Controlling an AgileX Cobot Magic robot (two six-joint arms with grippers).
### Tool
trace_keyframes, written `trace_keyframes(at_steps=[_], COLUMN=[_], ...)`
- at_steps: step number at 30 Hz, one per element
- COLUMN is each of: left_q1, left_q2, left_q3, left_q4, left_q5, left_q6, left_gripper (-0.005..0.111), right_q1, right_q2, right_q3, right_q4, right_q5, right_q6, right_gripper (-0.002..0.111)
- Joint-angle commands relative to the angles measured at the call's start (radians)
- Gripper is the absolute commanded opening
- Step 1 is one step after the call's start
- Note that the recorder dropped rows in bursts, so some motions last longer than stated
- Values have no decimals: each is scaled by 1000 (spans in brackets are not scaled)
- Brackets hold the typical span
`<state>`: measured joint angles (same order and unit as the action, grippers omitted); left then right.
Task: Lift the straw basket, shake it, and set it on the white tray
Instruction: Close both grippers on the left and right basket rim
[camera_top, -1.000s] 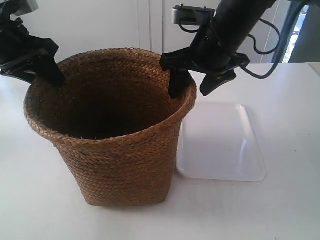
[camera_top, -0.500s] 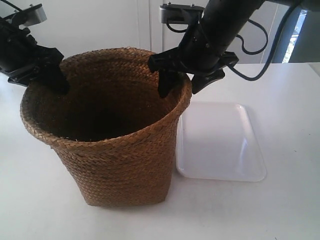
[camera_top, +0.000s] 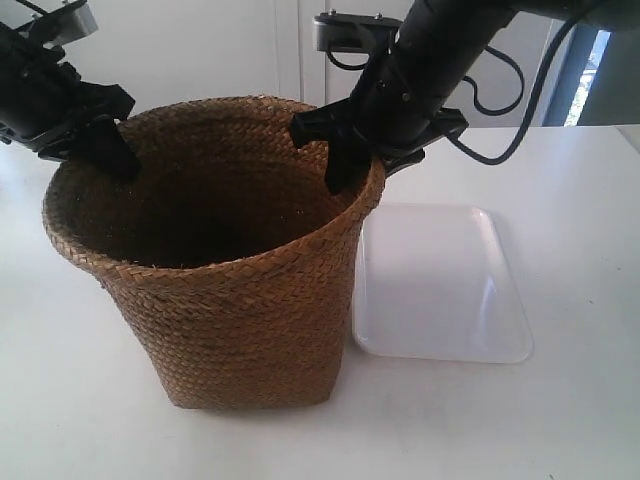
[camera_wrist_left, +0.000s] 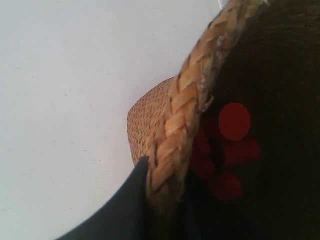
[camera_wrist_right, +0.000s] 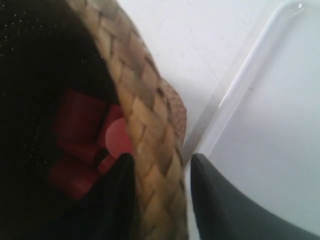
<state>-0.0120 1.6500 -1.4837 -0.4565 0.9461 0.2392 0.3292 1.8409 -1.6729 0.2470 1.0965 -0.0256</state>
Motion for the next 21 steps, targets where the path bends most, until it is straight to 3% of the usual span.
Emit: trace_keyframes(at_steps=[1, 13, 21], left_q1=[0, 0, 0], left_q2=[-4, -75, -179], left_q3=[6, 23, 249], left_q4=[-14, -14, -154], left_q5=[-9, -90, -356], left_q6=[28, 50, 195], left_gripper=[0, 0, 0], right_q1=[1, 1, 1], right_q2=[-1, -76, -153], right_q3=[-3, 2, 109], right_q4=[-17, -66, -63], right_q5=[-14, -74, -199], right_q6=[-15, -53, -70], right_gripper=[0, 0, 0])
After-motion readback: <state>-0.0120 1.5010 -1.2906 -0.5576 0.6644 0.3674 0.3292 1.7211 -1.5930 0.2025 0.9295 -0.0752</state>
